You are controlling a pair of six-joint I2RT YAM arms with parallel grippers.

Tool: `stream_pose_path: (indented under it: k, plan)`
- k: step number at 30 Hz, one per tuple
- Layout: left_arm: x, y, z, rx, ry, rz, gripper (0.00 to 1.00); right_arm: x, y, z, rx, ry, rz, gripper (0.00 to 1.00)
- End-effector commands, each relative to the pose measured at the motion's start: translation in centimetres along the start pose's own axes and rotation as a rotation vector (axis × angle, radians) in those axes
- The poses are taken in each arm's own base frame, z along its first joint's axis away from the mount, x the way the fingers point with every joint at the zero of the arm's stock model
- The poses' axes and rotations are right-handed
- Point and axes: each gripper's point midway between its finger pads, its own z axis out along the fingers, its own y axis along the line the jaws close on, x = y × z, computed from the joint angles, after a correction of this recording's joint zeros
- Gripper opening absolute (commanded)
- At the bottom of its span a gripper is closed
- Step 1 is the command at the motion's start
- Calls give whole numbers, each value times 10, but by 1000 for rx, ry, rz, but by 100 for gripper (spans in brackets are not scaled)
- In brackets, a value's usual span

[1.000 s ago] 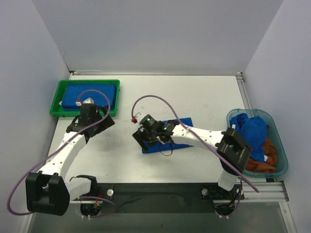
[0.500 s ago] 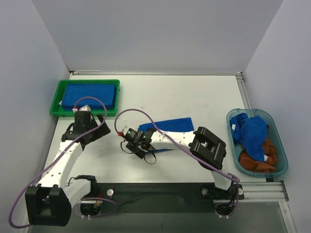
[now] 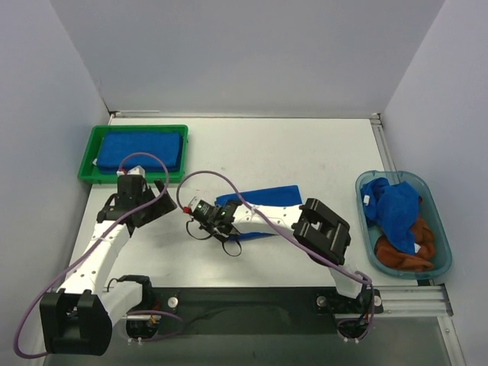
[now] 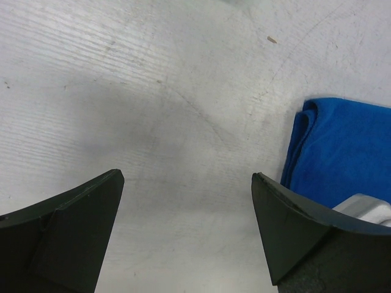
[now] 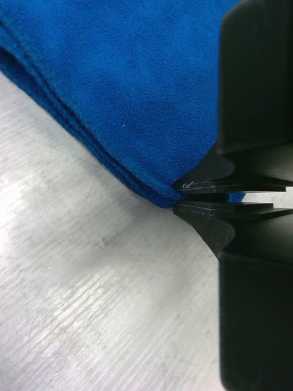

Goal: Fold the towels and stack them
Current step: Neatly place the folded towel into the bin

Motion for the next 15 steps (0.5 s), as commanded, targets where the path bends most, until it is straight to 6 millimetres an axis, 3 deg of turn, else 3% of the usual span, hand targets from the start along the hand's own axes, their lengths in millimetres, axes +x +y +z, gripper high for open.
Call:
stream_pose_path:
  k: [1,2,4,5,8,9,10,15]
  plan:
    - [1,-12,-1,71,4,-24,97,24,-11,-6,-53,32,55,0]
    - [2,-16,0,91,14,-30,97,12,-9,-7,-88,-35,95,0]
    - [5,-22,3,111,34,-60,97,13,-15,-17,-120,-99,146,0]
    - [7,-29,3,145,46,-68,97,-1,-15,-21,-138,-175,179,0]
    - [13,-43,8,189,74,-104,97,1,-19,-31,-193,-249,236,0]
    - [14,-47,9,203,78,-116,97,-16,-20,-41,-229,-330,265,0]
    - [17,-51,13,209,95,-143,97,-10,-22,-38,-237,-334,280,0]
    - [38,-91,17,288,162,-130,97,-20,-25,-47,-287,-431,334,0]
